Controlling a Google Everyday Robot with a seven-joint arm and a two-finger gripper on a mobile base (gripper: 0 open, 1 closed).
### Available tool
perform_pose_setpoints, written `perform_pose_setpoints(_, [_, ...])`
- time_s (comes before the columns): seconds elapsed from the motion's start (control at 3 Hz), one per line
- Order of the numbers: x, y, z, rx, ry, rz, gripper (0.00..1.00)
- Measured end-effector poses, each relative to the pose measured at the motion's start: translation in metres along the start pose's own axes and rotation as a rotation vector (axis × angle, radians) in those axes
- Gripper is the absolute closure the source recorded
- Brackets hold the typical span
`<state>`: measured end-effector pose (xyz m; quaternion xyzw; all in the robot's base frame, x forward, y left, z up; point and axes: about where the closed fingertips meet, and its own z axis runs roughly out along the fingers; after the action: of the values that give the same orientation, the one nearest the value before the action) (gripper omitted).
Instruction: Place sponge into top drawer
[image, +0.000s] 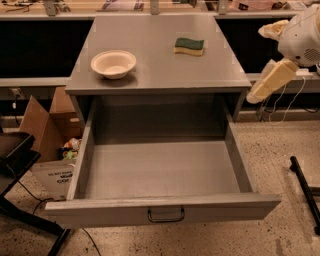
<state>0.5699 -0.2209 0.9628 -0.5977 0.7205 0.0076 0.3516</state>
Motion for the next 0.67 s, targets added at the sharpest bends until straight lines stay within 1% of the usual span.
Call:
perform_pose_setpoints(0.33, [0.010, -0.043, 0.028, 0.100, -0.207, 0.080, 0.00])
perform_pose_setpoints(0.67, [0.013, -0.056, 0.041, 0.122, -0.270, 0.113, 0.00])
